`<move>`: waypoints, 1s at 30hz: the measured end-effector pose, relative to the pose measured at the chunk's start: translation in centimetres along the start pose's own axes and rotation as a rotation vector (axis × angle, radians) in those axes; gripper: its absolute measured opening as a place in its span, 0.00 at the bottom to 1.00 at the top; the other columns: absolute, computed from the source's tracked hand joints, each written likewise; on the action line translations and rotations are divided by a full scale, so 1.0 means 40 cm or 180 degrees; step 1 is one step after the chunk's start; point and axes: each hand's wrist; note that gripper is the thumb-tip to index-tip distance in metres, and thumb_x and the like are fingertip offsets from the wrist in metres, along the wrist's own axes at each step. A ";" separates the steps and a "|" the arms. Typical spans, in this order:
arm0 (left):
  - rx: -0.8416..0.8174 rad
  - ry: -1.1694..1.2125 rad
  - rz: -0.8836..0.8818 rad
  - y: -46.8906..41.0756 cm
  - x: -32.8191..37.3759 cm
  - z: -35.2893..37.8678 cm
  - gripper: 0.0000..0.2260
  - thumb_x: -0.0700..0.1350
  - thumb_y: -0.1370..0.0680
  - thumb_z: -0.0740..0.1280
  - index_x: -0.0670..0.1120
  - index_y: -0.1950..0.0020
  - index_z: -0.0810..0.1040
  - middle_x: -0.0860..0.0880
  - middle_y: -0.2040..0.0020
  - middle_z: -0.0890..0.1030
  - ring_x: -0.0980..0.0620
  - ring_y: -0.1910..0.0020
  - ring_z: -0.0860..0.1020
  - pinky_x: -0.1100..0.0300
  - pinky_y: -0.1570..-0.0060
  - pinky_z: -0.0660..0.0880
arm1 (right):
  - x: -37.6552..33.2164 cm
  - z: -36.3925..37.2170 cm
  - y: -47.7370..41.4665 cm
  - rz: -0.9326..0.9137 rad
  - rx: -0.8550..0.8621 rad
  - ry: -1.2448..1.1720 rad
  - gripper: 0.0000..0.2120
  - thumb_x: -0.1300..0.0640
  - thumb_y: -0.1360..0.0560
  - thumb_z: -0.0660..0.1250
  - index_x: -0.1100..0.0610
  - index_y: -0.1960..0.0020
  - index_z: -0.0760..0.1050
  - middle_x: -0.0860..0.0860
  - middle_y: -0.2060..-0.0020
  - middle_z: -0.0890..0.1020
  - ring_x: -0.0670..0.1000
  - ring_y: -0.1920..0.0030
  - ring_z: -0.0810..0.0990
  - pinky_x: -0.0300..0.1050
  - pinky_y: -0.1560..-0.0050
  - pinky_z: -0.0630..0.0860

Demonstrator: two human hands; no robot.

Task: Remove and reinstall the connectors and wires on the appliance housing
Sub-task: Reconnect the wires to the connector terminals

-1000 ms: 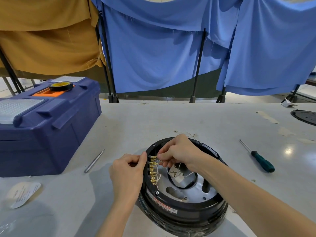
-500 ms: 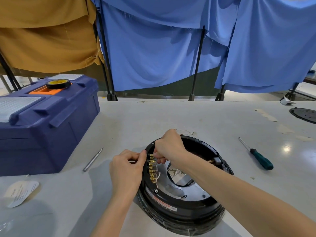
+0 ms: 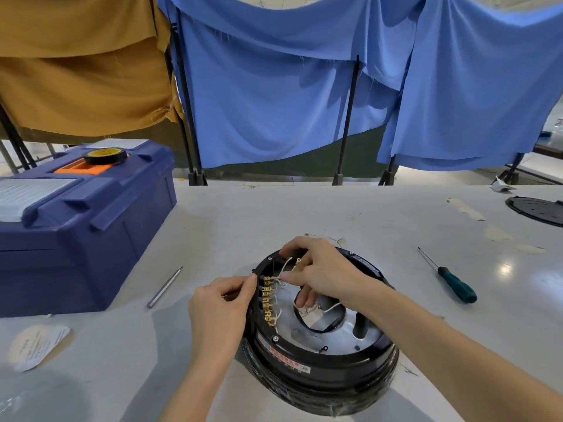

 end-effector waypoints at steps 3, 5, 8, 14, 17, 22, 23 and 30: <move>0.0095 0.0045 0.0013 0.015 0.002 -0.006 0.05 0.47 0.30 0.77 0.56 0.65 0.84 0.58 0.65 0.84 0.61 0.64 0.83 0.52 0.54 0.81 | -0.008 0.013 0.025 -0.0494 0.0309 0.0965 0.10 0.56 0.27 0.74 0.53 0.47 0.78 0.54 0.54 0.77 0.54 0.69 0.82 0.42 0.66 0.79; 0.0170 0.0090 -0.0053 0.020 0.004 -0.009 0.03 0.48 0.32 0.78 0.52 0.64 0.86 0.55 0.65 0.85 0.58 0.64 0.83 0.49 0.55 0.81 | -0.008 0.033 0.032 -0.0629 0.0497 0.1628 0.12 0.51 0.28 0.74 0.51 0.46 0.79 0.50 0.47 0.69 0.53 0.62 0.79 0.47 0.54 0.78; 0.0172 0.0135 -0.0053 0.028 0.006 -0.012 0.03 0.47 0.32 0.78 0.52 0.64 0.86 0.53 0.65 0.85 0.54 0.63 0.83 0.46 0.56 0.81 | -0.007 0.053 0.038 -0.0734 0.0664 0.1922 0.11 0.50 0.27 0.73 0.51 0.47 0.79 0.49 0.44 0.64 0.53 0.56 0.77 0.50 0.50 0.76; 0.0228 0.0071 0.0112 0.034 0.009 -0.010 0.06 0.45 0.31 0.77 0.54 0.67 0.85 0.55 0.65 0.84 0.57 0.64 0.82 0.48 0.57 0.81 | -0.012 0.068 0.021 -0.0835 0.0457 0.1665 0.05 0.56 0.27 0.74 0.57 0.56 0.80 0.48 0.51 0.68 0.50 0.62 0.75 0.52 0.56 0.78; 0.0240 0.0047 0.0141 0.032 0.007 -0.009 0.08 0.45 0.31 0.77 0.54 0.68 0.84 0.55 0.66 0.84 0.59 0.65 0.81 0.49 0.58 0.80 | -0.007 0.071 0.014 -0.0904 0.0405 0.1620 0.04 0.57 0.27 0.73 0.57 0.57 0.80 0.47 0.54 0.70 0.49 0.64 0.74 0.51 0.57 0.77; 0.0278 -0.0022 0.0166 0.030 0.001 -0.005 0.08 0.45 0.30 0.76 0.53 0.69 0.84 0.54 0.66 0.83 0.61 0.67 0.80 0.50 0.58 0.80 | 0.000 0.076 0.000 -0.0993 0.0391 0.1772 0.03 0.61 0.26 0.71 0.58 0.58 0.78 0.46 0.56 0.73 0.48 0.60 0.71 0.46 0.58 0.69; 0.0269 -0.0025 0.0170 0.030 0.001 -0.006 0.08 0.45 0.30 0.76 0.53 0.69 0.84 0.54 0.66 0.83 0.61 0.67 0.80 0.51 0.59 0.80 | 0.000 0.078 -0.002 -0.1014 0.0392 0.1835 0.03 0.64 0.27 0.70 0.58 0.59 0.77 0.46 0.57 0.72 0.48 0.59 0.70 0.46 0.58 0.68; 0.0231 0.0037 0.0134 0.026 -0.001 -0.003 0.10 0.44 0.29 0.76 0.53 0.70 0.83 0.53 0.67 0.82 0.60 0.68 0.80 0.49 0.59 0.80 | -0.002 0.077 -0.014 -0.1179 0.0237 0.2181 0.12 0.70 0.30 0.64 0.55 0.61 0.67 0.48 0.58 0.73 0.54 0.54 0.79 0.45 0.63 0.59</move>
Point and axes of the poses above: each hand's wrist, its own y-axis away from the middle knuckle, its own z-axis out of the palm, x = y × z
